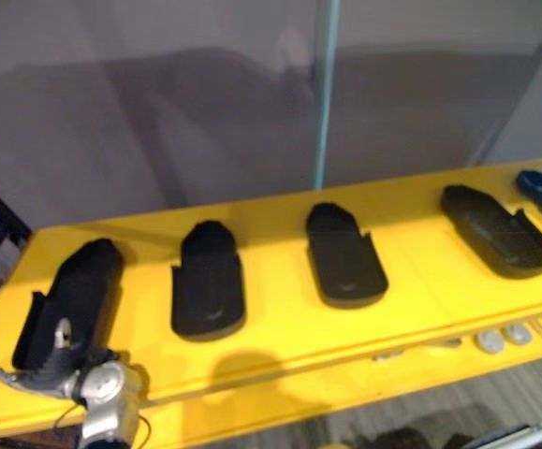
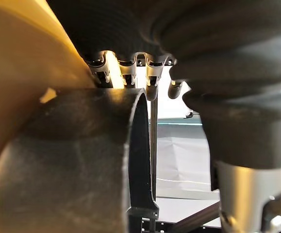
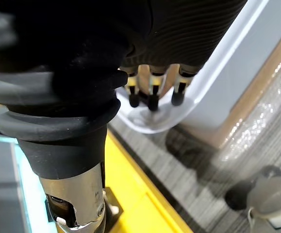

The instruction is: Walk over and take plastic housings, then place them on the shelf

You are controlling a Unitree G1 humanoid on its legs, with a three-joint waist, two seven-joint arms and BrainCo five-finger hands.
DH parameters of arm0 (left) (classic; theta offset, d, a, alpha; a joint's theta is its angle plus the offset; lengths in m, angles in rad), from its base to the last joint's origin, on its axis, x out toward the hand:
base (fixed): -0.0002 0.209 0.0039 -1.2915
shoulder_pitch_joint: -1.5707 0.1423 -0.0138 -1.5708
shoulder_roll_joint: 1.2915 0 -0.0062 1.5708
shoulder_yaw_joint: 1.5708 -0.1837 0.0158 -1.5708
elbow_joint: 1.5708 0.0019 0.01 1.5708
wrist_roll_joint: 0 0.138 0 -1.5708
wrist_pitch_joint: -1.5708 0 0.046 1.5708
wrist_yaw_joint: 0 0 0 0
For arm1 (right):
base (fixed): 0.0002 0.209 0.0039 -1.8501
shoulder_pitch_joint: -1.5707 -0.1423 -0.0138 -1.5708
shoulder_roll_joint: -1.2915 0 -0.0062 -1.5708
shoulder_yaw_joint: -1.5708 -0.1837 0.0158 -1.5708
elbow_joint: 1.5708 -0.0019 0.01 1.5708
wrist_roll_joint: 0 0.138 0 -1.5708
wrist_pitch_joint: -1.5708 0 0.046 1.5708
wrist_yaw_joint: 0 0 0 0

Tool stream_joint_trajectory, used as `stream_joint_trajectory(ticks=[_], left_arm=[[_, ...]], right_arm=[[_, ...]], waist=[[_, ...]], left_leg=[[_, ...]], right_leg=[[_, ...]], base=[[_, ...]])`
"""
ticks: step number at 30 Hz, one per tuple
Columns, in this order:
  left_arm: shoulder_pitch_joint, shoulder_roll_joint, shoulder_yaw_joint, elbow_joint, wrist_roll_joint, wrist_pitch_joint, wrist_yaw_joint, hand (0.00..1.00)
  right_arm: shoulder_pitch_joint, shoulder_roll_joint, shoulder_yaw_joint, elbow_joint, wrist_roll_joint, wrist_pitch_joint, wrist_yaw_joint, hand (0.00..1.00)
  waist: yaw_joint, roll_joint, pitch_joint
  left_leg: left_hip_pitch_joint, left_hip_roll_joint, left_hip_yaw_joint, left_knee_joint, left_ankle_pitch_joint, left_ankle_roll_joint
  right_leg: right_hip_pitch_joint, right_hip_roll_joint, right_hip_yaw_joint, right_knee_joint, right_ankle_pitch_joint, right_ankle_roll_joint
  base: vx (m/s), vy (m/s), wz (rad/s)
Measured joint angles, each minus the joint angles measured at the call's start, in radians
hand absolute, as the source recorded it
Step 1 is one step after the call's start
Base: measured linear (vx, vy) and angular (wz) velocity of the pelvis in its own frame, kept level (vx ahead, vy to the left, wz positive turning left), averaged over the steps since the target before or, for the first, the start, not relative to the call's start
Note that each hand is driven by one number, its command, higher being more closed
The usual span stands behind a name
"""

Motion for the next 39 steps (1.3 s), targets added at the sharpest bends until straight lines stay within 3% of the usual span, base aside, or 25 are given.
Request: stream_joint_trajectory(ticks=[25, 39], left_arm=[[-0.072, 0.039, 0.012, 0.076, -0.03, 0.004, -0.018, 0.0], [-0.105, 0.078, 0.03, 0.128, -0.031, 0.039, -0.018, 0.0]], right_arm=[[0.015, 0.001, 0.001, -0.018, -0.028, 0.014, -0.006, 0.0], [0.049, 0.003, 0.023, -0.017, -0.029, 0.021, -0.006, 0.0]], waist=[[-0.001, -0.004, 0.031], [-0.018, -0.01, 0.037]], left_leg=[[0.001, 0.004, 0.007, 0.002, 0.004, -0.005], [-0.001, 0.007, 0.011, 0.001, 0.003, -0.006]], right_leg=[[-0.016, 0.001, 0.005, 0.029, -0.005, -0.002], [-0.037, 0.001, 0.01, 0.067, -0.025, -0.002]], base=[[-0.02, -0.011, -0.01], [-0.01, -0.003, 0.0]])
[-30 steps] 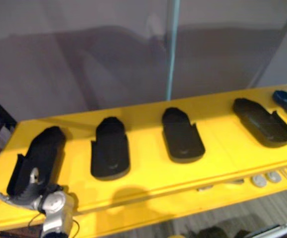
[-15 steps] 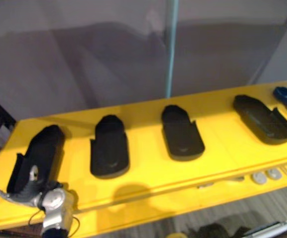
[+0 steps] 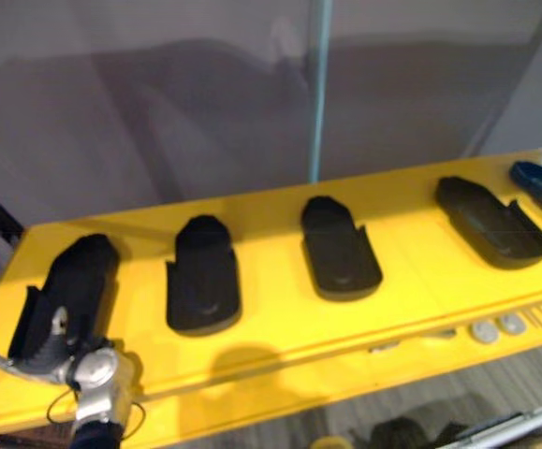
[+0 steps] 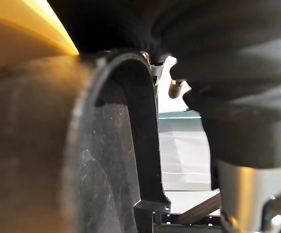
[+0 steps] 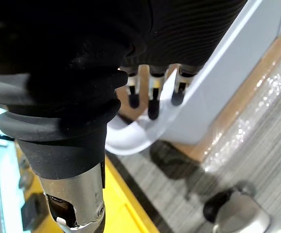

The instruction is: Walk over and take plastic housings, then place them on the shelf

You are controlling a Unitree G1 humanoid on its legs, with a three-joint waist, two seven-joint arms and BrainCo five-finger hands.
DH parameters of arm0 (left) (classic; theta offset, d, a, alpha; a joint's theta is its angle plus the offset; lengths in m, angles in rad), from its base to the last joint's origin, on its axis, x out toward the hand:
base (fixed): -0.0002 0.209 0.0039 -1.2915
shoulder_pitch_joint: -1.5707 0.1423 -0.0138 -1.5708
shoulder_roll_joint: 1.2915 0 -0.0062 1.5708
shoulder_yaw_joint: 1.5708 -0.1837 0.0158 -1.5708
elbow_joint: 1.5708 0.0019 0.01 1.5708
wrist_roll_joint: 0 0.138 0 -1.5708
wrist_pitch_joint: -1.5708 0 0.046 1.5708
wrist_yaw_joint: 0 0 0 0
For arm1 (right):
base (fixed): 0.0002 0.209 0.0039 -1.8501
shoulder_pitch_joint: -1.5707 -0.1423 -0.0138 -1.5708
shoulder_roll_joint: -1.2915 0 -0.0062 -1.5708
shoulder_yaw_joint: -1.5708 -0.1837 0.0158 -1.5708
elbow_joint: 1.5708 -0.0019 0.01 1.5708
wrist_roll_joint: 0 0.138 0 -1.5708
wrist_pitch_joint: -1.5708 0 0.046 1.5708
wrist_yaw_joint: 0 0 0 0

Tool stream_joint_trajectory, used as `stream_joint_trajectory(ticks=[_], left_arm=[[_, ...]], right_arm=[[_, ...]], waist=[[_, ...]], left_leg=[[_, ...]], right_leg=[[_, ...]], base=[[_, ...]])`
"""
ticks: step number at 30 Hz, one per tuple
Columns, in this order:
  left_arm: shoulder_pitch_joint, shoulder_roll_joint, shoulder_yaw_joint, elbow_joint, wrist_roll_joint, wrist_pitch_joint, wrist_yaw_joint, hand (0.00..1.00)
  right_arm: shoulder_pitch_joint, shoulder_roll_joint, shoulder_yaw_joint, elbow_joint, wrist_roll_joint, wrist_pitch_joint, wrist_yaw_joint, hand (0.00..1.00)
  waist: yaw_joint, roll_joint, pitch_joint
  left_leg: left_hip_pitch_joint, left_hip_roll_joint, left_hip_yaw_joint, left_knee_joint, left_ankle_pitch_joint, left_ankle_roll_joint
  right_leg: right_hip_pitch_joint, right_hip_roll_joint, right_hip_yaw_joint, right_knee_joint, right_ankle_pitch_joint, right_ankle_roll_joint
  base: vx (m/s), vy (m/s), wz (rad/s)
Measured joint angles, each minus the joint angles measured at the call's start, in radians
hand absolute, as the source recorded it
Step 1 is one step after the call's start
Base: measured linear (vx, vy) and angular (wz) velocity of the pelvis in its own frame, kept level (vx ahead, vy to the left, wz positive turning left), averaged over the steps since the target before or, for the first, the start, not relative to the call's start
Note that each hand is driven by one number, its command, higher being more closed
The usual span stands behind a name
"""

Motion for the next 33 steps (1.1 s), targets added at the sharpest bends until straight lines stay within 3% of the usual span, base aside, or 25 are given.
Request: stream_joint_trajectory(ticks=[14, 20, 24, 29, 33], left_arm=[[-0.031, 0.037, 0.0, 0.042, -0.011, -0.006, 0.0, 0.0], [-0.006, 0.018, -0.001, 0.025, -0.057, -0.118, -0.02, 0.0], [0.089, -0.037, -0.009, -0.122, -0.099, -0.174, -0.055, 0.0], [0.193, -0.074, -0.046, -0.297, -0.126, -0.175, -0.119, 0.0], [0.209, -0.072, -0.004, -0.305, -0.159, -0.174, -0.147, 0.0]], right_arm=[[0.002, 0.0, 0.0, 0.0, -0.026, 0.001, 0.001, 0.0], [0.001, 0.007, 0.0, 0.0, -0.025, -0.002, 0.025, 0.0], [-0.01, 0.015, 0.001, 0.001, -0.025, -0.001, 0.047, 0.0], [-0.109, 0.015, 0.039, 0.003, 0.013, -0.002, 0.052, 0.0], [-0.174, 0.005, 0.04, 0.033, 0.015, -0.002, 0.05, 0.0]], waist=[[-0.005, -0.001, 0.025], [-0.003, -0.006, 0.027], [0.01, -0.011, 0.03], [0.034, -0.01, 0.027], [0.062, -0.007, 0.023]], left_leg=[[0.002, 0.004, 0.008, 0.001, 0.001, -0.002], [-0.01, -0.001, -0.01, -0.001, 0.002, -0.001], [-0.018, -0.014, -0.036, -0.014, 0.009, 0.005], [-0.05, -0.034, -0.088, -0.016, 0.02, 0.016], [-0.038, -0.035, -0.121, -0.014, 0.02, 0.016]], right_leg=[[-0.013, 0.006, 0.016, 0.02, -0.007, -0.005], [-0.013, -0.004, -0.006, 0.017, -0.009, -0.002], [-0.011, -0.017, -0.032, 0.012, -0.015, 0.004], [-0.008, -0.035, -0.083, -0.007, -0.016, 0.011], [0.04, -0.036, -0.119, -0.037, -0.015, 0.011]], base=[[-0.01, -0.004, -0.02], [-0.01, -0.001, 0.08], [0.03, 0.012, 0.19], [0.05, 0.005, 0.31], [0.04, -0.016, 0.23]])
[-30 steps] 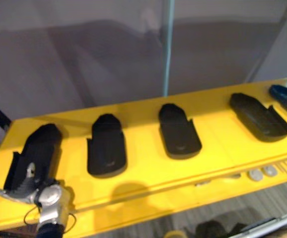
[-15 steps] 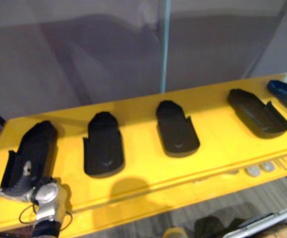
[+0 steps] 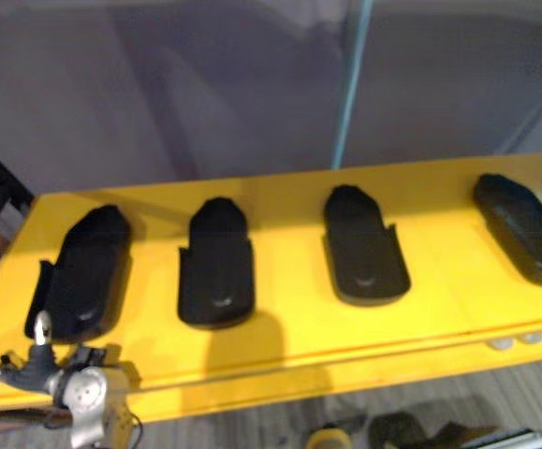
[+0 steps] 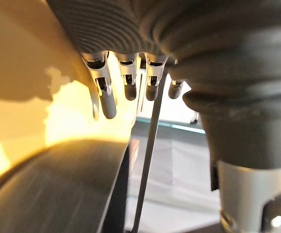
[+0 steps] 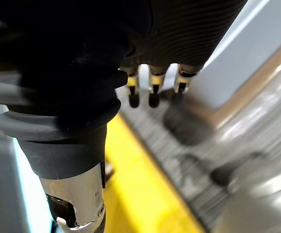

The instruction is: Walk over and take plastic housings, then place them on the shelf

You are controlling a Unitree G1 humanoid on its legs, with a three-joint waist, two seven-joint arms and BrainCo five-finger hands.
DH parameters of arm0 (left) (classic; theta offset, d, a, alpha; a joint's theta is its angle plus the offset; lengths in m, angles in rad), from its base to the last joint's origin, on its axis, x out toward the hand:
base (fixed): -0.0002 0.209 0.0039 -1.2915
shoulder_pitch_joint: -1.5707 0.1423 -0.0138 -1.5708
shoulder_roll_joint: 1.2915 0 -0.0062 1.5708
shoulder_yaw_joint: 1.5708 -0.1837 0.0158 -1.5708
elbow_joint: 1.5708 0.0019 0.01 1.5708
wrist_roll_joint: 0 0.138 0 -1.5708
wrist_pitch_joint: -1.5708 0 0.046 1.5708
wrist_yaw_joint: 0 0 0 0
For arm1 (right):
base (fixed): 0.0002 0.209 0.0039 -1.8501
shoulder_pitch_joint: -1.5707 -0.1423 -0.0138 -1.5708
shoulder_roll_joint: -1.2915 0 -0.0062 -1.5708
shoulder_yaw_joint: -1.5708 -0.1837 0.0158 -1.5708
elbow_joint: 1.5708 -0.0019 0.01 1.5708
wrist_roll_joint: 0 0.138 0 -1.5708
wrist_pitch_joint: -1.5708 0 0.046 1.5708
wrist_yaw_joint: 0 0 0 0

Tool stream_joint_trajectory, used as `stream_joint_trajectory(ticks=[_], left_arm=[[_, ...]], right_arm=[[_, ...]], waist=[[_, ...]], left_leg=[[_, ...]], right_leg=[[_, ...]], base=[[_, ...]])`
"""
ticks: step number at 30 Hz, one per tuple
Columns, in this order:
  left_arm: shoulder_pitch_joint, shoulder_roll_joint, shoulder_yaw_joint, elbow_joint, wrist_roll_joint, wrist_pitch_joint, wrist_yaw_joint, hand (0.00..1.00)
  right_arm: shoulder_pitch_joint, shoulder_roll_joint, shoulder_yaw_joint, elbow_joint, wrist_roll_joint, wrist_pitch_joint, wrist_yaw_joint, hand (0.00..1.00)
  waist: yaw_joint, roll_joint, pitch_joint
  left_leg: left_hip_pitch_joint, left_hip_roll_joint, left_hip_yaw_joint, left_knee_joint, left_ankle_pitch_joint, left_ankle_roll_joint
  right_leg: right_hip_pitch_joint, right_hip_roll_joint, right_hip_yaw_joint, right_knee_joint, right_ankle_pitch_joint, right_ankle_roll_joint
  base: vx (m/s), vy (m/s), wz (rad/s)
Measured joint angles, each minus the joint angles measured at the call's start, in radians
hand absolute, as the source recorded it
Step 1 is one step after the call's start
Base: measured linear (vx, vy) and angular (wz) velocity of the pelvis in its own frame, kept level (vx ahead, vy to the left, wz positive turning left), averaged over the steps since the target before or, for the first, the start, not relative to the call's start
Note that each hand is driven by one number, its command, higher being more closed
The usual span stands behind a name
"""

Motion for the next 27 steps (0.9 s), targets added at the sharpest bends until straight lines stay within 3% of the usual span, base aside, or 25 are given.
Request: stream_joint_trajectory(ticks=[5, 11, 15, 16, 19, 20, 22, 26, 27], left_arm=[[0.074, -0.002, 0.109, -0.006, -0.001, 0.003, 0.01, 0.0], [0.103, 0.0, 0.253, -0.051, 0.137, 0.01, 0.119, 0.0], [0.138, 0.017, 0.307, 0.025, 0.243, 0.125, 0.132, 0.0], [0.145, 0.037, 0.311, 0.105, 0.246, 0.178, 0.113, 0.0], [0.151, 0.063, 0.326, 0.315, 0.232, 0.309, 0.009, 0.0], [0.155, 0.064, 0.326, 0.354, 0.227, 0.329, -0.021, 0.0], [0.172, 0.067, 0.328, 0.519, 0.15, 0.396, -0.203, 0.0], [0.183, 0.038, 0.366, 0.724, 0.038, 0.418, -0.436, 0.0], [0.195, 0.024, 0.369, 0.781, 0.004, 0.444, -0.534, 0.0]], right_arm=[[-0.053, -0.025, -0.002, 0.038, 0.018, 0.001, -0.003, 0.0], [-0.05, -0.035, -0.007, 0.076, 0.018, 0.01, -0.003, 0.0], [-0.015, -0.041, -0.03, 0.089, 0.018, 0.014, -0.002, 0.0], [-0.003, -0.043, -0.048, 0.092, 0.018, 0.018, -0.001, 0.0], [0.015, -0.046, -0.069, 0.093, 0.017, 0.034, 0.006, 0.0], [0.016, -0.046, -0.071, 0.093, 0.017, 0.035, 0.009, 0.0], [0.013, -0.044, -0.098, 0.093, 0.016, 0.035, 0.018, 0.0], [-0.001, -0.042, -0.183, 0.13, 0.017, 0.028, 0.021, 0.0], [-0.007, -0.04, -0.211, 0.139, 0.016, 0.02, 0.03, 0.0]], waist=[[0.02, 0.001, -0.003], [0.039, 0.008, -0.015], [0.04, 0.03, -0.047], [0.04, 0.035, -0.053], [0.039, 0.048, -0.063], [0.039, 0.048, -0.063], [0.04, 0.047, -0.065], [0.043, 0.033, -0.071], [0.043, 0.032, -0.073]], left_leg=[[0.003, -0.001, -0.012, -0.001, 0.0, 0.0], [-0.013, -0.005, -0.015, -0.004, 0.0, 0.0], [-0.013, -0.006, -0.013, -0.023, 0.001, 0.0], [-0.013, -0.005, -0.011, -0.029, 0.001, 0.0], [-0.012, -0.005, -0.006, -0.039, 0.001, 0.0], [-0.012, -0.004, -0.004, -0.04, 0.001, -0.001], [-0.009, -0.003, 0.009, -0.047, 0.001, -0.001], [0.006, -0.002, 0.015, -0.055, 0.001, -0.001], [0.007, -0.002, 0.025, -0.055, 0.001, -0.001]], right_leg=[[0.017, 0.0, -0.013, -0.026, 0.008, 0.0], [0.017, 0.0, -0.023, -0.061, 0.028, 0.004], [0.019, 0.0, -0.023, -0.079, 0.034, 0.005], [0.019, 0.0, -0.023, -0.084, 0.034, 0.006], [0.017, 0.001, -0.021, -0.091, 0.036, 0.008], [0.017, 0.001, -0.021, -0.091, 0.036, 0.008], [0.014, 0.003, -0.018, -0.091, 0.036, 0.008], [0.015, 0.005, -0.013, -0.091, 0.036, 0.008], [0.014, 0.005, -0.002, -0.091, 0.036, 0.008]], base=[[0.01, -0.014, 0.09], [0.0, -0.002, 0.01], [0.0, 0.0, 0.0], [0.0, 0.0, 0.0], [0.04, -0.021, -0.04], [0.04, -0.026, -0.05], [0.03, -0.028, -0.07], [0.03, -0.034, -0.06], [0.01, -0.034, -0.16]])
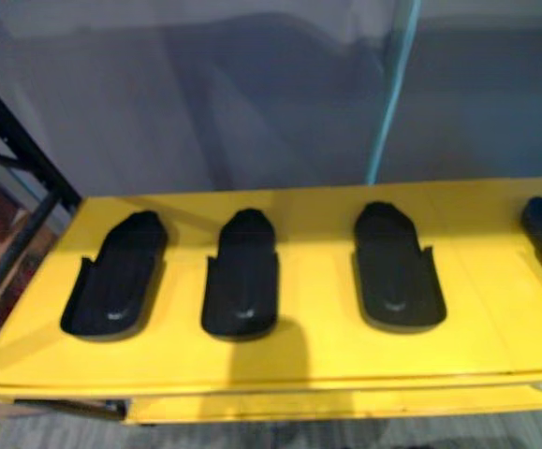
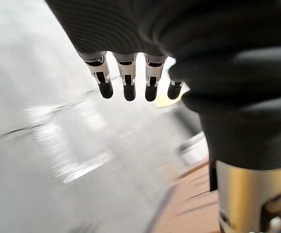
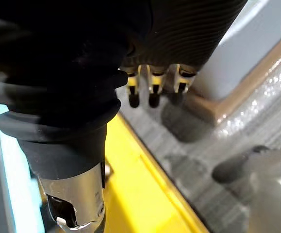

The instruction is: Walk over and take plastic housings, then place them on the shelf

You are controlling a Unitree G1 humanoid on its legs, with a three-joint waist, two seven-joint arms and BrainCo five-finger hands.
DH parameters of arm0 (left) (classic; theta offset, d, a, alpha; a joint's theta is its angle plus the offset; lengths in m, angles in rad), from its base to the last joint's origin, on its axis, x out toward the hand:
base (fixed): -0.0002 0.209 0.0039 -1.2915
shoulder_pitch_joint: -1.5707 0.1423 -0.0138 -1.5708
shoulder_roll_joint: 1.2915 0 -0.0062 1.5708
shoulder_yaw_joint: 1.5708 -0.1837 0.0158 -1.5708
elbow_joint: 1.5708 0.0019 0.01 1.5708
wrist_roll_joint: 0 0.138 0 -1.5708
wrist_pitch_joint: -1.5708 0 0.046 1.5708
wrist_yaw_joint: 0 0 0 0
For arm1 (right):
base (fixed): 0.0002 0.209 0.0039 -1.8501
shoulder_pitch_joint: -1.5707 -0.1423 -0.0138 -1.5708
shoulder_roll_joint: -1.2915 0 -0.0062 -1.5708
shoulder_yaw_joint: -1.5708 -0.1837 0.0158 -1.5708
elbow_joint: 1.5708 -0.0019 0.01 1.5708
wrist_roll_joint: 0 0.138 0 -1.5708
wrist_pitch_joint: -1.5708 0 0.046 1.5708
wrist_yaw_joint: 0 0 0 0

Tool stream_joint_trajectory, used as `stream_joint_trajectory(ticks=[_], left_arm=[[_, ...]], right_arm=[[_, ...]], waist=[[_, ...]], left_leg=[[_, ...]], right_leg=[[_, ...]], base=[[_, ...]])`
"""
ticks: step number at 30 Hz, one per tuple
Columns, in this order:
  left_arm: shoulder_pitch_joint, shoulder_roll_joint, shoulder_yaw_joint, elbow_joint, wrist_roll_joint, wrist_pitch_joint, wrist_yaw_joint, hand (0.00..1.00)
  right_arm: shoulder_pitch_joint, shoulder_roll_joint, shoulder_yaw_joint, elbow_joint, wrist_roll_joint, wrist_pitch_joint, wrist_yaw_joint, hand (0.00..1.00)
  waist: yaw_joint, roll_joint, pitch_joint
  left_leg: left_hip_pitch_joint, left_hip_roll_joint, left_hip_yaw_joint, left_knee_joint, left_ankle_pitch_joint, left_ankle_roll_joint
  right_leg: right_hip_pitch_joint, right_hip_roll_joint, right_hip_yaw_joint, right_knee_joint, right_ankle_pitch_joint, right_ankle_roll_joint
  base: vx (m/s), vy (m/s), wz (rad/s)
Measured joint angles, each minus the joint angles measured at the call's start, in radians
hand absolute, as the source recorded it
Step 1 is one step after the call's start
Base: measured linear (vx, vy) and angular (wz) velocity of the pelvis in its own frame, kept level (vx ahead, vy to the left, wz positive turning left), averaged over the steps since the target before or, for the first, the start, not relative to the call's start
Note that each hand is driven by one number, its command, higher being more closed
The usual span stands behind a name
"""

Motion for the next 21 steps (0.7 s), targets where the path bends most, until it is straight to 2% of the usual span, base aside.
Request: stream_joint_trajectory(ticks=[3, 6, 8, 10, 13, 16, 21], left_arm=[[0.005, -0.03, -0.004, 0.037, -0.003, 0.055, -0.125, 0.0], [-0.015, -0.069, -0.046, 0.053, -0.012, 0.157, -0.237, 0.0], [-0.027, -0.095, -0.092, 0.066, -0.012, 0.202, -0.278, 0.0], [-0.047, -0.117, -0.141, 0.088, -0.012, 0.234, -0.304, 0.0], [-0.063, -0.118, -0.175, 0.09, -0.012, 0.235, -0.332, 0.0], [-0.066, -0.1, -0.211, 0.09, -0.012, 0.233, -0.362, 0.0], [-0.077, -0.084, -0.249, 0.09, -0.041, 0.23, -0.373, 0.0]], right_arm=[[-0.019, 0.002, -0.023, 0.018, 0.0, -0.018, 0.014, 0.0], [-0.026, 0.005, -0.03, 0.02, 0.002, -0.019, 0.018, 0.0], [-0.031, 0.007, -0.03, 0.02, 0.002, -0.019, 0.018, 0.0], [-0.036, 0.007, -0.029, 0.033, 0.004, -0.018, 0.016, 0.0], [-0.052, 0.008, -0.025, 0.061, 0.021, -0.016, 0.014, 0.0], [-0.061, 0.003, -0.006, 0.061, 0.021, -0.016, 0.008, 0.0], [-0.065, 0.003, 0.016, 0.061, 0.02, -0.016, 0.007, 0.0]], waist=[[-0.001, -0.006, -0.004], [-0.003, 0.005, -0.008], [-0.003, 0.007, -0.008], [-0.008, 0.02, -0.009], [-0.008, 0.025, -0.011], [-0.008, 0.018, -0.01], [-0.008, 0.008, -0.005]], left_leg=[[0.002, 0.0, 0.019, 0.0, 0.0, 0.0], [0.002, 0.003, 0.029, 0.0, 0.0, 0.0], [0.002, 0.005, 0.038, 0.0, 0.002, -0.003], [0.006, 0.009, 0.04, -0.001, 0.004, -0.007], [0.018, 0.02, 0.042, -0.011, 0.008, -0.015], [0.018, 0.027, 0.044, -0.014, 0.012, -0.021], [0.022, 0.029, 0.053, -0.015, 0.012, -0.022]], right_leg=[[-0.004, 0.001, 0.009, 0.0, 0.0, 0.0], [-0.012, 0.004, 0.02, 0.002, 0.001, 0.001], [-0.015, 0.007, 0.032, 0.002, 0.003, 0.004], [-0.015, 0.011, 0.034, 0.002, 0.004, 0.003], [-0.012, 0.024, 0.038, 0.002, 0.006, 0.001], [-0.014, 0.033, 0.04, 0.002, 0.008, -0.003], [-0.015, 0.036, 0.049, 0.001, 0.01, -0.005]], base=[[-0.03, -0.04, -0.14], [-0.06, -0.061, -0.1], [-0.05, -0.061, -0.14], [-0.05, -0.067, -0.06], [-0.05, -0.079, -0.05], [-0.05, -0.064, -0.03], [-0.03, -0.043, -0.05]])
